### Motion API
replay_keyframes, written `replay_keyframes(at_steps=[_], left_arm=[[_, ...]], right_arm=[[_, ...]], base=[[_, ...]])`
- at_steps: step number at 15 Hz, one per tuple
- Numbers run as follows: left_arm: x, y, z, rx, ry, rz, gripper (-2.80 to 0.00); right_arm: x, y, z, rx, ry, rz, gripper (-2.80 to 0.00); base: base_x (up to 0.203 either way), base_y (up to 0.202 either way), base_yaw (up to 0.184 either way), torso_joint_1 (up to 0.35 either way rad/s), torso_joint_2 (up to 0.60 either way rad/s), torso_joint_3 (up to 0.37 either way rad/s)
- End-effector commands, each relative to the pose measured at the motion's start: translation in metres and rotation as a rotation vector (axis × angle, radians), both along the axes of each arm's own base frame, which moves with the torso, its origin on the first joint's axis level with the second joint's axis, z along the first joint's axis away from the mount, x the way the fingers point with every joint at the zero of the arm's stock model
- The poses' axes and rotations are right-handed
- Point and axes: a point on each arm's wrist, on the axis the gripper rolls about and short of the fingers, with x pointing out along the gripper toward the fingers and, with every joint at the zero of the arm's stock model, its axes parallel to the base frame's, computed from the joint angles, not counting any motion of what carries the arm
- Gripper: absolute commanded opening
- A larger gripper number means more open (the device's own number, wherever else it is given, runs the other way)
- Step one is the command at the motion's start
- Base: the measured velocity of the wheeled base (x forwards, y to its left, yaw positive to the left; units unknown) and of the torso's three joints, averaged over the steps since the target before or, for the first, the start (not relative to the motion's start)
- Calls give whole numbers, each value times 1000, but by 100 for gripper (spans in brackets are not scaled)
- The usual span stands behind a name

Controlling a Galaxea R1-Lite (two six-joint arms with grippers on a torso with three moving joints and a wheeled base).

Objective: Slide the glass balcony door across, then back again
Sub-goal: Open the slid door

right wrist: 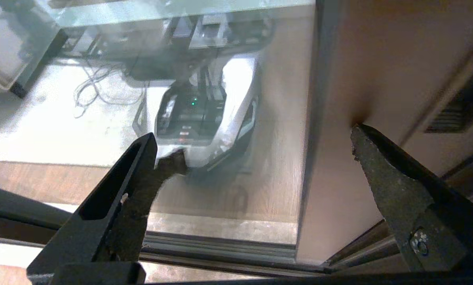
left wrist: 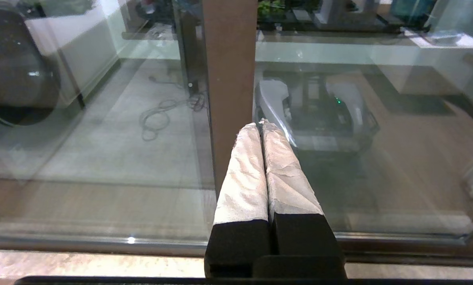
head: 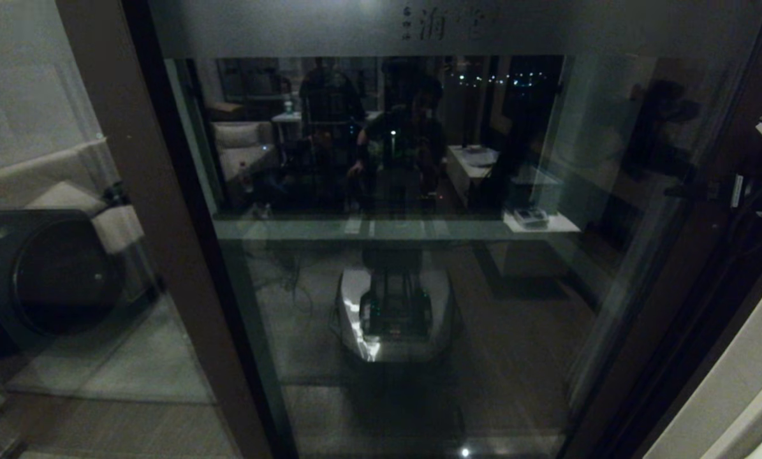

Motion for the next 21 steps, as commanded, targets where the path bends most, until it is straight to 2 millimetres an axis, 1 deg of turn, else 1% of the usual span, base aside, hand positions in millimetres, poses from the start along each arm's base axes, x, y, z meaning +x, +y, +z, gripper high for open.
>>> replay_keyframes(at_steps=[1,3,5,8,10,14,18,21], left_arm=[[0,0,0,-1,0,0,-280],[0,0,0,-1,0,0,-280],[0,0,0,0,0,0,-280],[0,0,0,-1,0,0,-280],[0,0,0,-1,0,0,-280],[0,0,0,0,0,0,-280],[0,0,0,-1,0,0,-280],[0,0,0,0,0,0,-280]], right_arm=[[0,1,0,-6,-7,4,0],[-3,1,3,-15,-24,-2,0],[-12,-1,12,-29,-46,-18,0],[-28,-12,24,-55,-76,-64,0],[-33,-18,27,-72,-84,-83,0],[-29,-21,20,-87,-70,-76,0],[-13,-29,2,-71,-37,-61,0],[-8,-32,0,-68,-38,-63,0]], base=[[0,0,0,0,0,0],[0,0,0,0,0,0],[0,0,0,0,0,0],[0,0,0,0,0,0],[0,0,0,0,0,0],[0,0,0,0,0,0],[0,0,0,0,0,0],[0,0,0,0,0,0]])
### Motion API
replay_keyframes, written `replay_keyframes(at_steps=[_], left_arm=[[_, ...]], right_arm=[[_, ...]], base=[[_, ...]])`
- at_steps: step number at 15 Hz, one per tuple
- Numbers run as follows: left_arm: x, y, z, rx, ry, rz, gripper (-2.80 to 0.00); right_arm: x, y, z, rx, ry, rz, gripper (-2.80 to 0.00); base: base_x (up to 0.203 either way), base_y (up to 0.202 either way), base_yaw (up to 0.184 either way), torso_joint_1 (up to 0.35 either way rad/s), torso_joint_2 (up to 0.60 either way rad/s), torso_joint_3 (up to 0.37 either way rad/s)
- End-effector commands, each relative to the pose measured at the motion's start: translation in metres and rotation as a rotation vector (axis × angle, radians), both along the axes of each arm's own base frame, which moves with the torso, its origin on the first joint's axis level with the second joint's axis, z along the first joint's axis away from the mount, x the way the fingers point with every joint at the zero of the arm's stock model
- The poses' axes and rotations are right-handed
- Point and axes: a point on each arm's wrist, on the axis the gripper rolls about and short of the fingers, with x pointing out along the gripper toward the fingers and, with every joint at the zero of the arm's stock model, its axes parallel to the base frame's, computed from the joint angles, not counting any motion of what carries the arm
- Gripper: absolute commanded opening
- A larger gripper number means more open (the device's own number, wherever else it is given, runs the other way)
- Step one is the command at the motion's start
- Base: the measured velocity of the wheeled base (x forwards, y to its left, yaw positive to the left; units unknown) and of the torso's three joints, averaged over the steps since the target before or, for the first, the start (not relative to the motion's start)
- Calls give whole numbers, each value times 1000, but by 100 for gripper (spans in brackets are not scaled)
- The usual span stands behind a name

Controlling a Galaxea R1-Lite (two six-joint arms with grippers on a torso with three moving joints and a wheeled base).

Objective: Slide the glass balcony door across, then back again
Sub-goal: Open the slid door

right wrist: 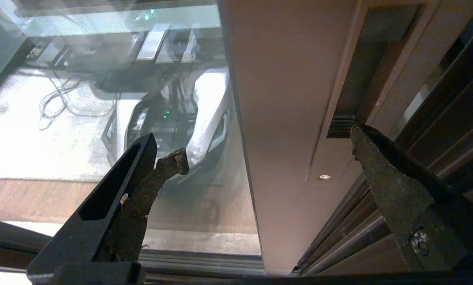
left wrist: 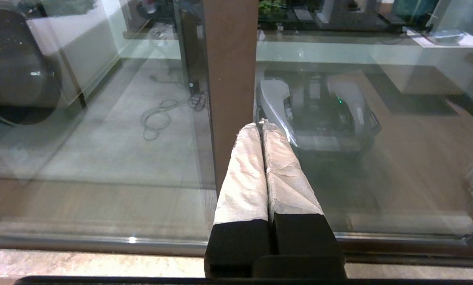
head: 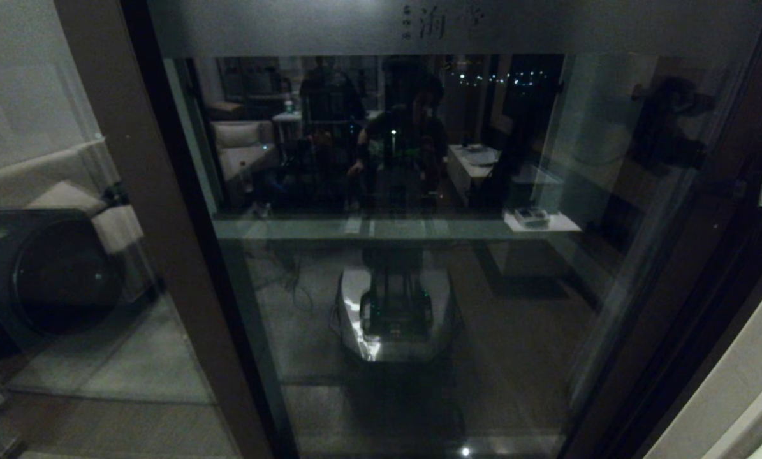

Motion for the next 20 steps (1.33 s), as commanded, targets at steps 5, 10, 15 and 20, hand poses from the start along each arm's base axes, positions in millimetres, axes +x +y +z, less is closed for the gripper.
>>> replay_keyframes(at_steps=[5,10,15,20], left_arm=[[0,0,0,-1,0,0,-280],[0,0,0,0,0,0,-280],[0,0,0,-1,0,0,-280],[0,0,0,-1,0,0,-280]], right_arm=[[12,4,-7,47,15,16,0],[16,14,-6,67,17,33,0],[18,16,-5,87,-7,29,0],[19,19,-5,91,-4,36,0]], base=[[0,0,0,0,0,0],[0,0,0,0,0,0],[0,0,0,0,0,0],[0,0,0,0,0,0]])
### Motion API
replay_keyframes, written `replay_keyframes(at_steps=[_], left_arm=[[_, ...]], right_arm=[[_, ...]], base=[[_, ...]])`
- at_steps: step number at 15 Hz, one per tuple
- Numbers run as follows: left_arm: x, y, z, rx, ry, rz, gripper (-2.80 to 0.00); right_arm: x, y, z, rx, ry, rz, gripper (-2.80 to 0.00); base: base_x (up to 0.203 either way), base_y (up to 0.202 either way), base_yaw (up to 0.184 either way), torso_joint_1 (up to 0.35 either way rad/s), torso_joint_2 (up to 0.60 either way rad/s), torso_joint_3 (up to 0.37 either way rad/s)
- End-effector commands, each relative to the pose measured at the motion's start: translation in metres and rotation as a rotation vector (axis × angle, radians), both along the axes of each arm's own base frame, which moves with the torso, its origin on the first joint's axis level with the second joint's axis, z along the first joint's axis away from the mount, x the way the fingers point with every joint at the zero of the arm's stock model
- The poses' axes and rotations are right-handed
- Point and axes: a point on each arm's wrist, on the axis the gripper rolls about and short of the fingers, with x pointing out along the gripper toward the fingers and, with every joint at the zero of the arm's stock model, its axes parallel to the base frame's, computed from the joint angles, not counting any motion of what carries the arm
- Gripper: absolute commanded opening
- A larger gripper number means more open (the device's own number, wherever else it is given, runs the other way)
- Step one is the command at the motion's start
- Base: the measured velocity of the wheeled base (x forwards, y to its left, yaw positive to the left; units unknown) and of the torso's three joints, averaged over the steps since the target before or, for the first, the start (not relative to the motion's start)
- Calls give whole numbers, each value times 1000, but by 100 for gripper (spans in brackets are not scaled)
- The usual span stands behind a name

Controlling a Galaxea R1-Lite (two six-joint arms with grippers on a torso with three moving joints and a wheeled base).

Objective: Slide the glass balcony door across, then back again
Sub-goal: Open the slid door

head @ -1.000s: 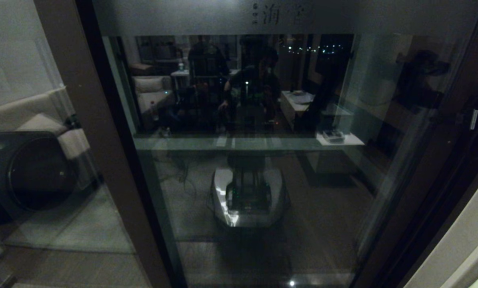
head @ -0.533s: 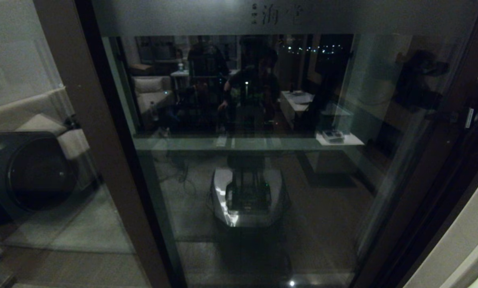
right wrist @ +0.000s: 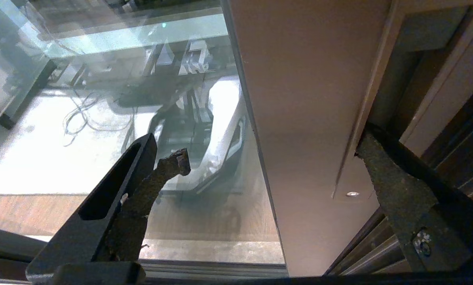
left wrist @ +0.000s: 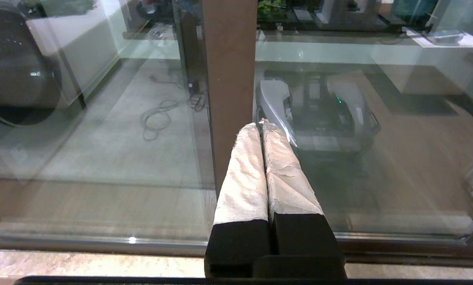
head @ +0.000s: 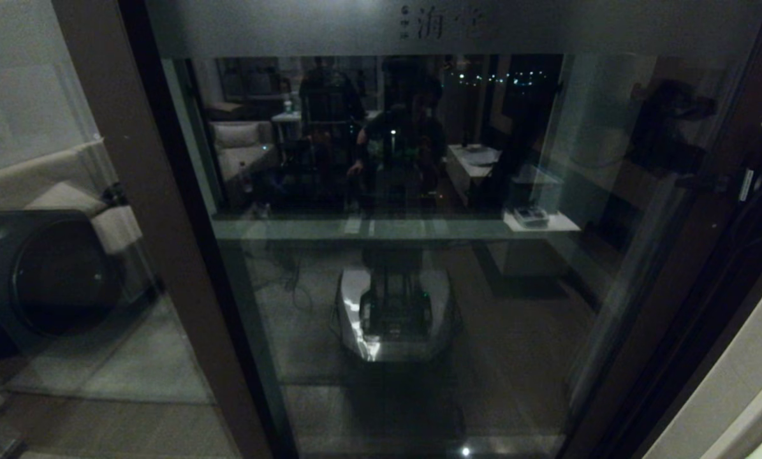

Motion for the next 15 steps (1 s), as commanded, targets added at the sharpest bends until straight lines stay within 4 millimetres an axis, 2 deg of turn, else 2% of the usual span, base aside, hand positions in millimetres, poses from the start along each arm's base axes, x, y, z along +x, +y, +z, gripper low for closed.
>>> replay_keyframes(at_steps=[1,15], left_arm=[[0,0,0,0,0,0,-280],[0,0,0,0,0,0,-280]], right_arm=[[0,2,0,2,1,11,0],[-3,12,1,8,5,29,0]], base=[[0,0,0,0,0,0],[0,0,0,0,0,0]])
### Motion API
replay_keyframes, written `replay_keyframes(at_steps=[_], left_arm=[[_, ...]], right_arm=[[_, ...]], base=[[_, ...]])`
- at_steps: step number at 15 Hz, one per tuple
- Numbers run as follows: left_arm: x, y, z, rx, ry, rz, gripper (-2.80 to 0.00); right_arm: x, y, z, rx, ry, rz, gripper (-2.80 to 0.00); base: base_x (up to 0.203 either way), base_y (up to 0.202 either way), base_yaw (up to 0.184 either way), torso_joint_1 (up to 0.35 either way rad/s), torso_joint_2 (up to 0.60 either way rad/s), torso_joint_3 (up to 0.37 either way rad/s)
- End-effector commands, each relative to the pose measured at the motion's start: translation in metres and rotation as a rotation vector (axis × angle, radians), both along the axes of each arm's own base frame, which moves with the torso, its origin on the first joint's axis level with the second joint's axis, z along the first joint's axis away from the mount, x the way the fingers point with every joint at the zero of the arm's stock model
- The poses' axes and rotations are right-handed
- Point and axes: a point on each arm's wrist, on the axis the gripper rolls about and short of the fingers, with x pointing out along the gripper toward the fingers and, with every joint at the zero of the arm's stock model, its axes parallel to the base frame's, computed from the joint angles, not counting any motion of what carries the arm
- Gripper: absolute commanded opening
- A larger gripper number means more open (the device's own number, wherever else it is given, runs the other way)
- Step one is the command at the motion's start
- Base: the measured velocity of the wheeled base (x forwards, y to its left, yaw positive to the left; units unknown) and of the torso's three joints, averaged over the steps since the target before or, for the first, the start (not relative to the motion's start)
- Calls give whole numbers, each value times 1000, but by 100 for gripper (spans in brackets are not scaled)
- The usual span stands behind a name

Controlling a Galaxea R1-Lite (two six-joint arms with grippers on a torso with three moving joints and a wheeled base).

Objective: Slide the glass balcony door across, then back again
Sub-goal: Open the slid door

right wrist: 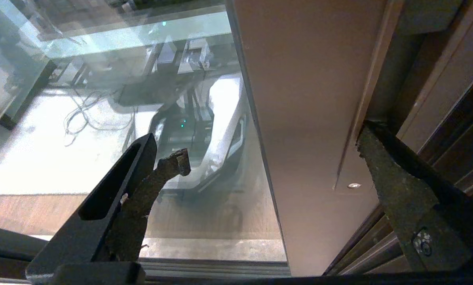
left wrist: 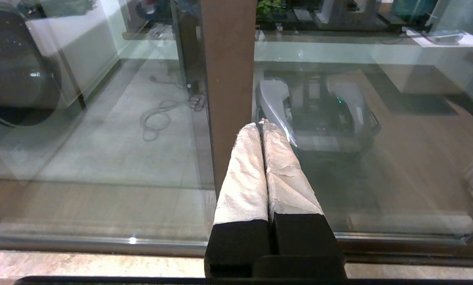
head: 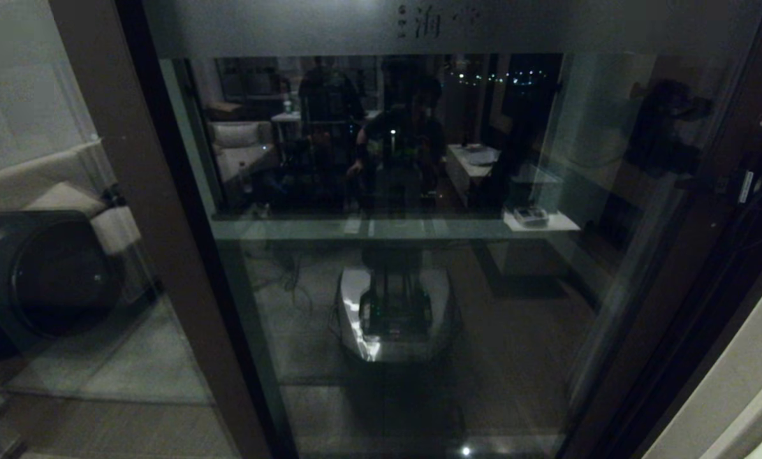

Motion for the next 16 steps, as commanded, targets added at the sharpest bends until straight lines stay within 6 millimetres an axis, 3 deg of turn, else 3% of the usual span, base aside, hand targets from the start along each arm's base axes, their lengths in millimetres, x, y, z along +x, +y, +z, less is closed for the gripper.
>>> replay_keyframes(at_steps=[1,9,16], left_arm=[[0,0,0,1,0,0,-280],[0,0,0,0,0,0,-280],[0,0,0,0,0,0,-280]], right_arm=[[-1,1,1,0,-4,6,0],[0,5,1,3,-1,16,0],[2,27,-3,-22,-21,25,0]], base=[[0,0,0,0,0,0],[0,0,0,0,0,0],[0,0,0,0,0,0]])
